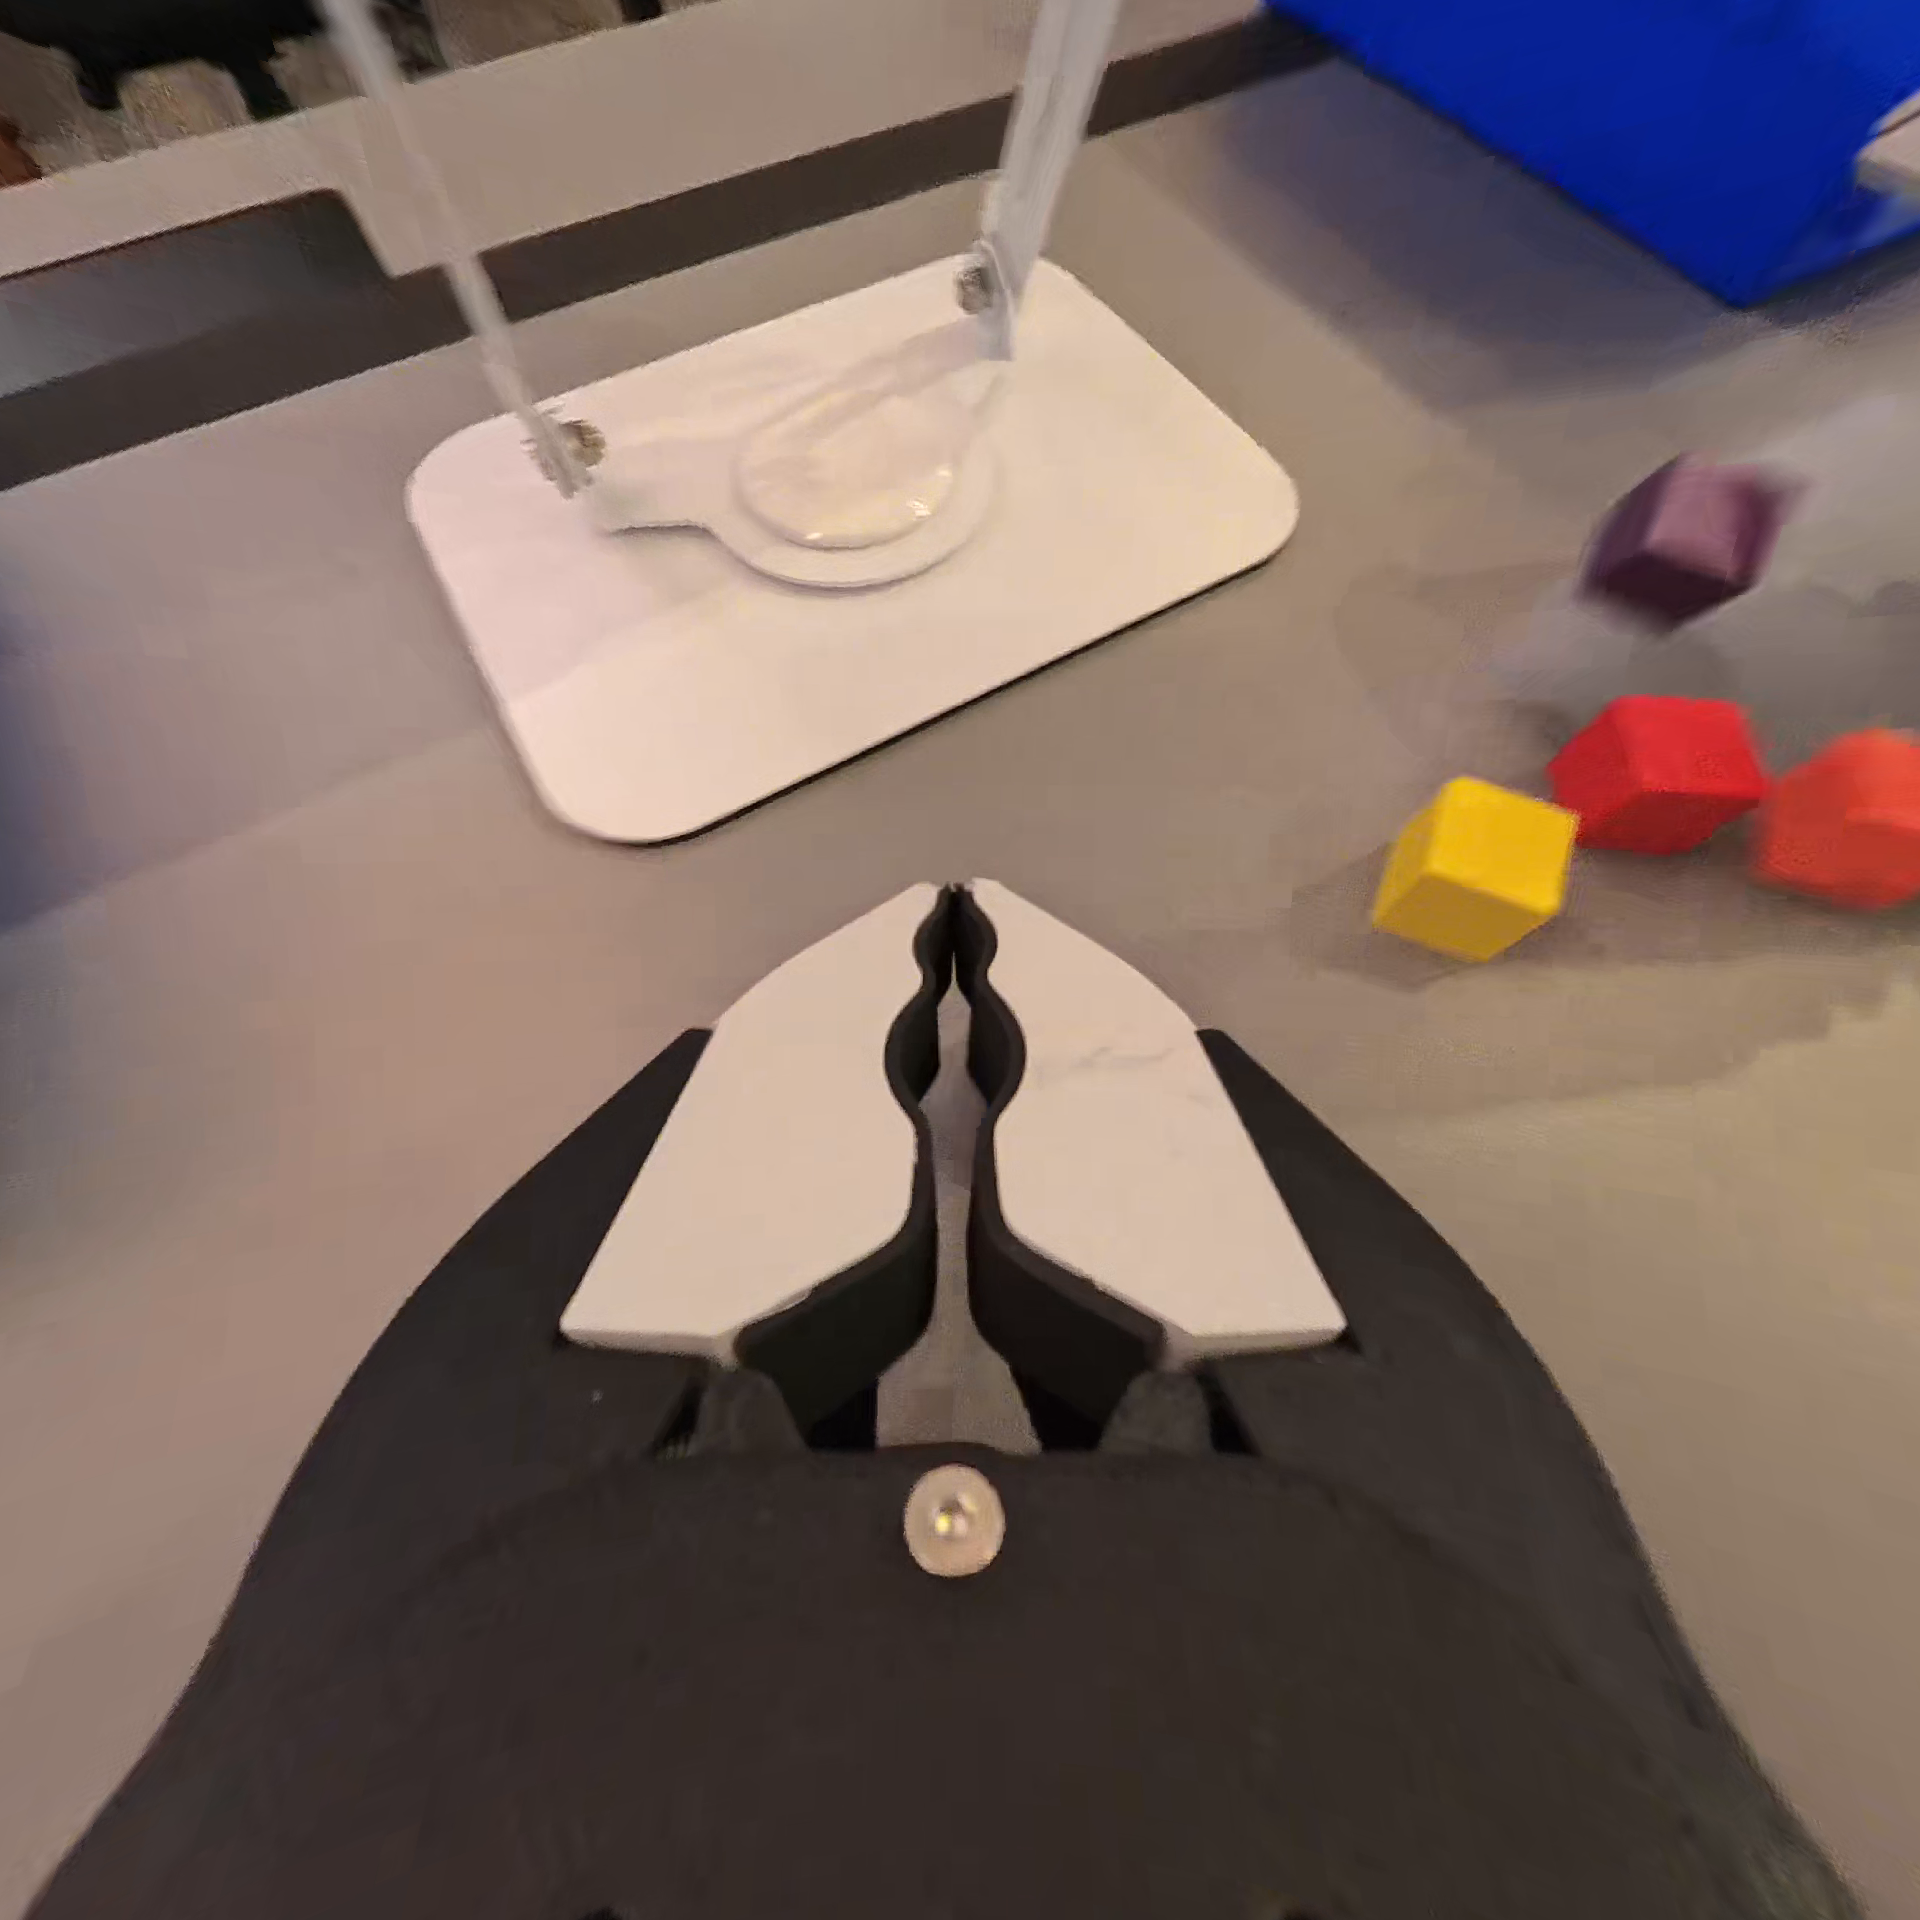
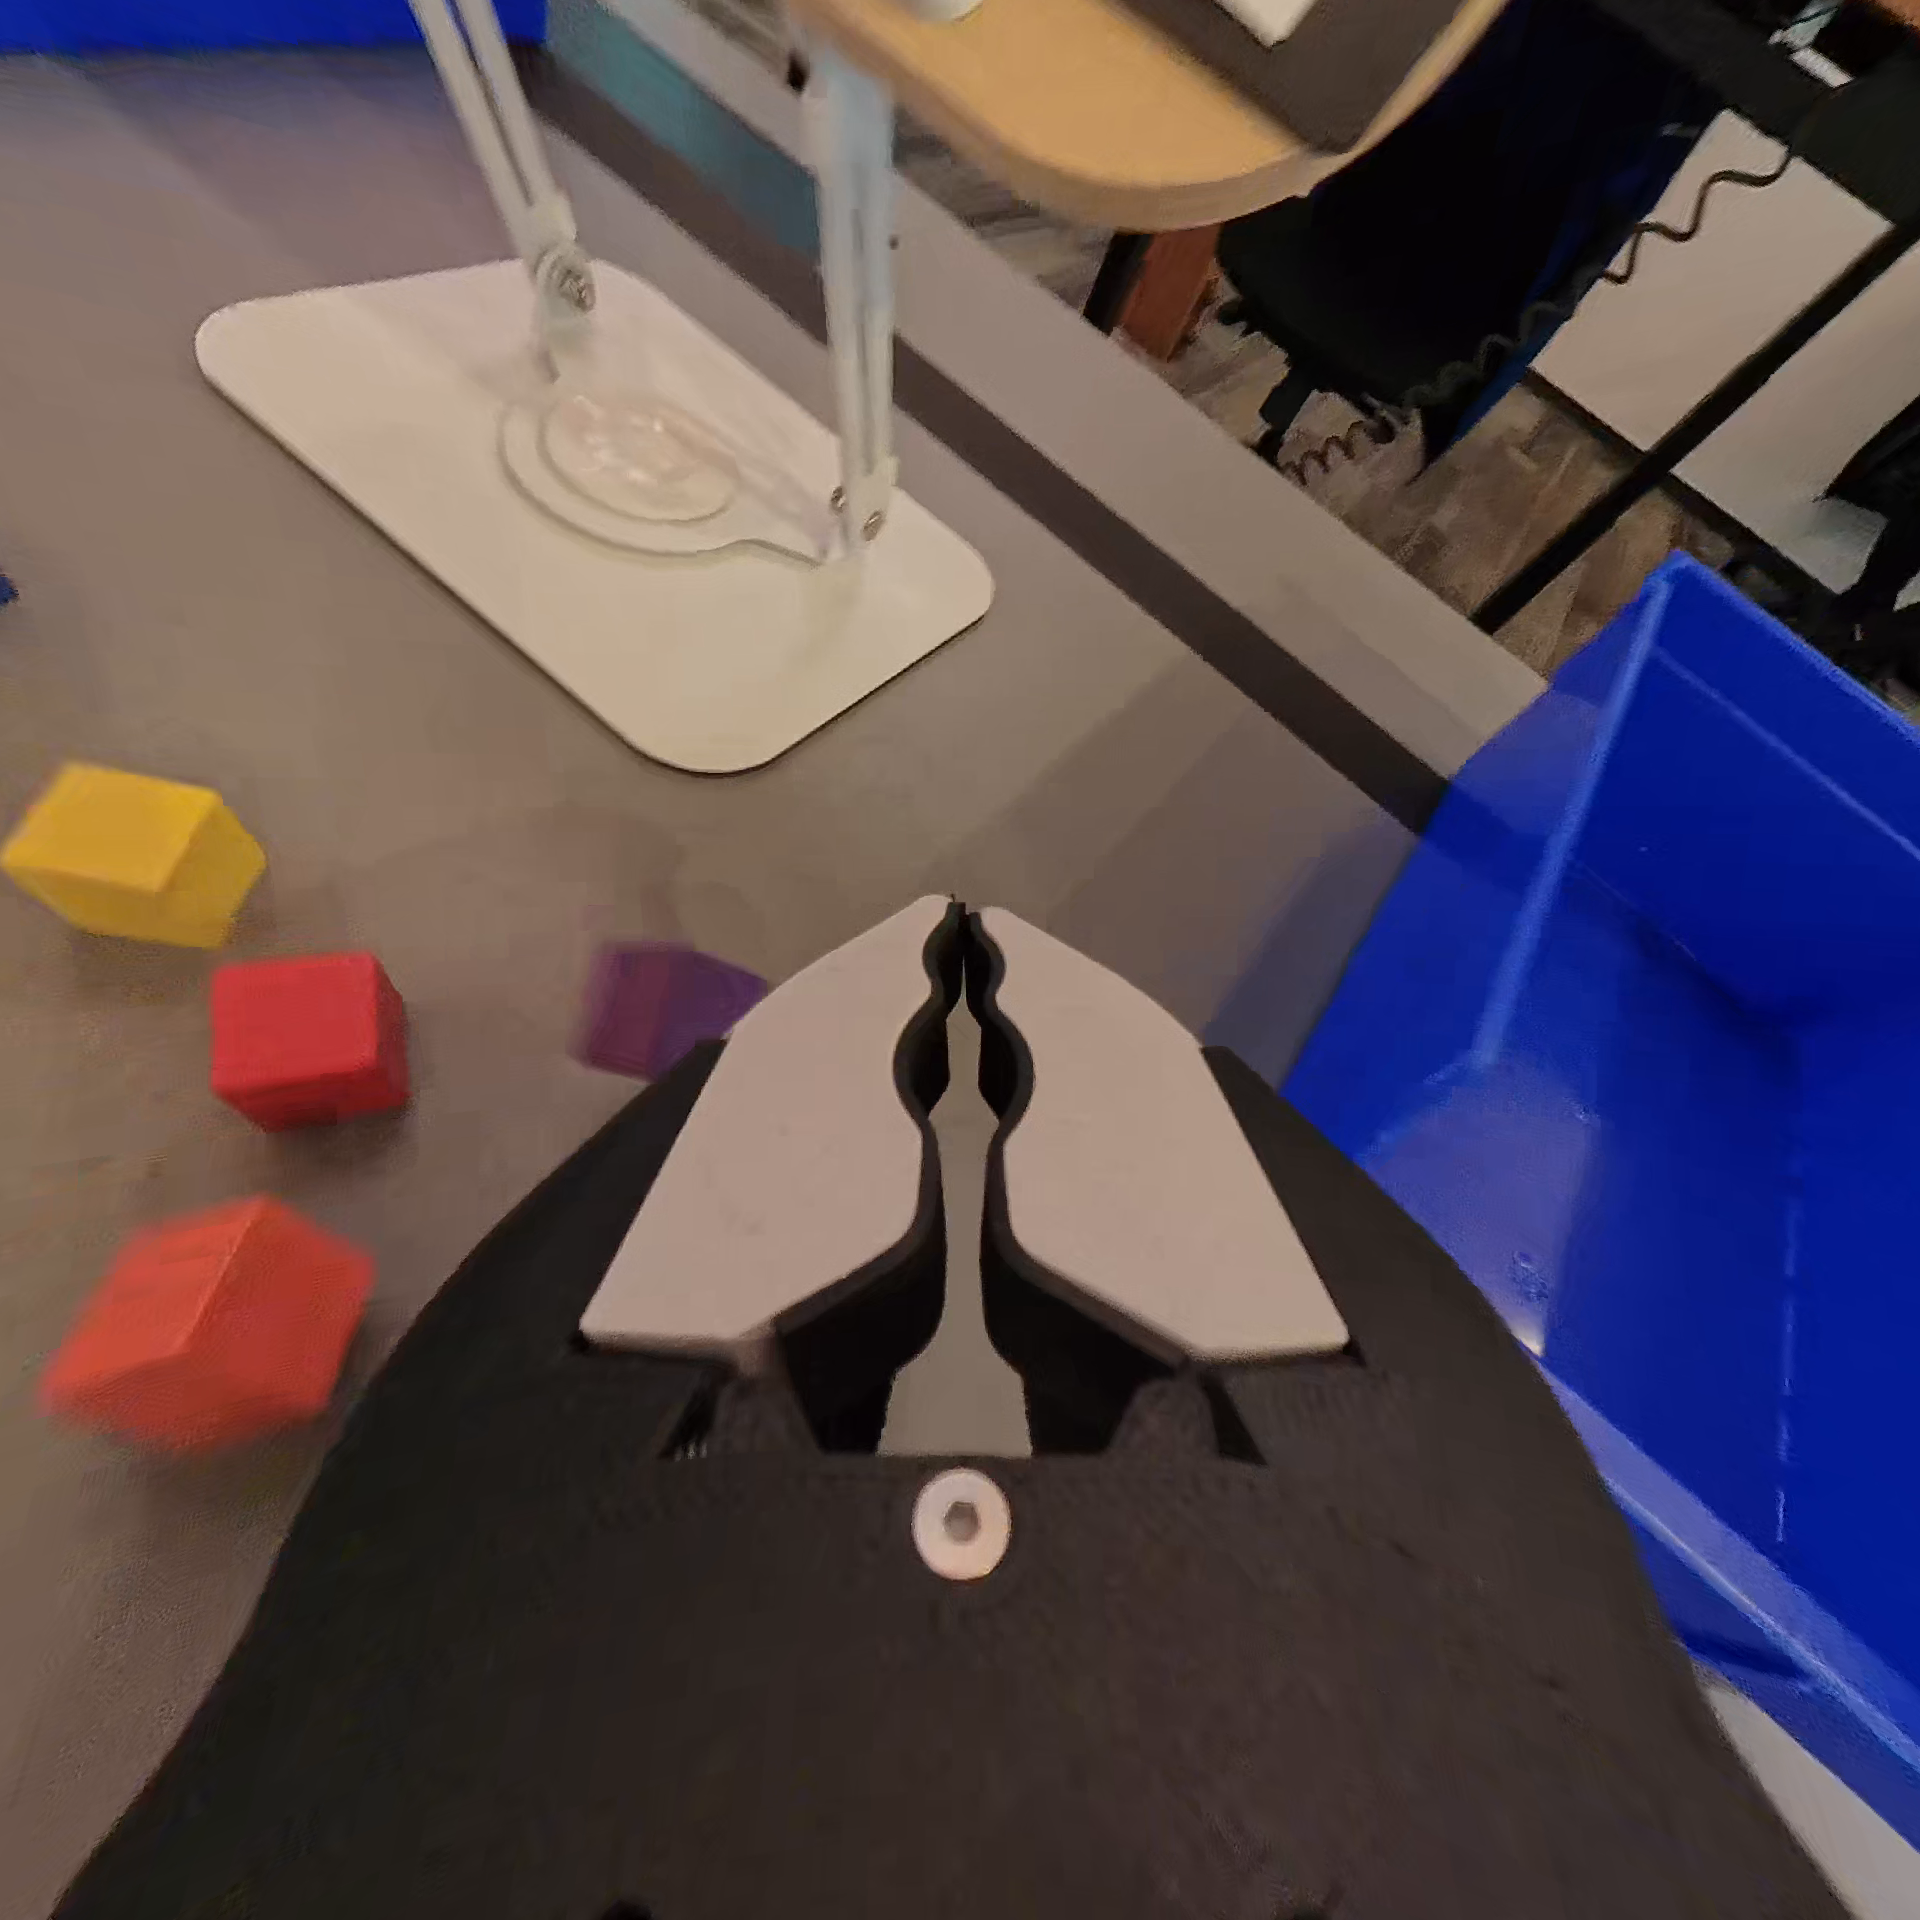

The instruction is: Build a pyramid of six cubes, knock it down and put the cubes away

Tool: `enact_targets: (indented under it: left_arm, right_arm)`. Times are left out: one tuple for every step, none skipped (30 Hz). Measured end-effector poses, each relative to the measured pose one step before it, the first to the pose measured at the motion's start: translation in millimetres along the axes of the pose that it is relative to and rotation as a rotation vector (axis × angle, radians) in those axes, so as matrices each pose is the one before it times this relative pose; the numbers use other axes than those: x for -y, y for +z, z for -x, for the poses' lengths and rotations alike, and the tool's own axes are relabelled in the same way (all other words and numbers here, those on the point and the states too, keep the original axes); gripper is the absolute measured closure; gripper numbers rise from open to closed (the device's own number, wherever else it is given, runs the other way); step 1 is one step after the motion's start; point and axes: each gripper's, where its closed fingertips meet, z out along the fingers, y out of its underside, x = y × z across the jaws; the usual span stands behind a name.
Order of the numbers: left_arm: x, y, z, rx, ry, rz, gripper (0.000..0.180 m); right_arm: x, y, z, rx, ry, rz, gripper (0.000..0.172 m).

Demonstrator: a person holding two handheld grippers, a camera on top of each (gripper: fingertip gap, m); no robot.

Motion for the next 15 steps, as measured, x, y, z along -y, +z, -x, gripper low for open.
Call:
enact_targets:
  left_arm:
    - [-3.2, -4.71, 10.06, 0.0213, -0.0004, -0.0008, 0.18]
    - [-4.04, -3.46, 7.48, 0.005, -0.0091, -0.0038, 0.18]
    - [-3.71, -2.78, 5.76, -0.0074, -0.0298, -0.0011, 0.18]
    - [0.56, -3.57, 4.59, -0.0092, -0.0338, -0.0158, 0.18]
    - [1.86, -3.63, 6.42, 0.0123, -0.0187, -0.0232, 0.18]
    - [1.04, -2.29, 3.72, 0.0021, -0.0069, -0.0136, 0.18]
    - [2.22, -1.67, -0.99, -0.0246, -0.0136, -0.0193, 0.18]
    - [1.68, -1.0, -0.16, -0.0119, -0.015, -0.0139, 0.18]
    - [0.12, -0.17, 0.29, -0.0016, -0.0011, -0.0015, 0.18]
    - [-0.02, 0.34, -0.61, -0.0003, 0.0095, 0.0019, 0.18]
    - [0.38, 0.31, -1.06, 0.0017, 0.0135, -0.0013, 0.18]
    - [0.3, 0.27, -1.51, 0.0008, 0.012, -0.0006, 0.18]
    - [-0.08, 0.37, -1.39, 0.0008, 0.0133, 0.002, 0.18]
    - [-0.2, 0.4, -1.35, 0.0017, 0.0152, 0.0025, 0.18]
    - [0.34, 0.35, -1.1, 0.0049, 0.0164, -0.0008, 0.18]
  right_arm:
    - [2.35, -3.93, -5.42, -0.0075, 0.018, -0.0174, 0.172]
    - [1.83, -4.18, -6.24, -0.0147, 0.009, -0.0136, 0.172]
    - [1.83, -4.32, -6.72, -0.017, 0.0078, -0.0124, 0.172]
    - [2.74, -4.5, -5.56, -0.0084, 0.0185, -0.0205, 0.172]
    - [4.36, -4.61, -4.45, -0.0012, 0.0285, -0.0316, 0.172]
    - [4.88, -4.51, -3.75, -0.0018, 0.0301, -0.0349, 0.172]
    - [3.84, -3.87, -2.45, -0.001, 0.0236, -0.0277, 0.172]
    - [2.91, -2.74, -0.53, 0.0041, 0.0162, -0.0198, 0.172]
    - [3.19, -2.26, 1.02, 0.0058, 0.0109, -0.0186, 0.172]
    - [5.03, -2.7, 2.12, 0.0045, 0.0047, -0.0259, 0.172]
    - [6.69, -3.89, 3.1, 0.0042, 0.0036, -0.0321, 0.172]
    - [7.18, -4.72, 3.96, 0.0071, 0.0108, -0.0328, 0.172]
    - [6.41, -4.79, 5.65, 0.015, 0.0212, -0.0267, 0.172]
    - [5.92, -4.96, 8.5, 0.0261, 0.0257, -0.0214, 0.172]
    - [5.88, -5.03, 11.29, 0.032, 0.0172, -0.0171, 0.172]
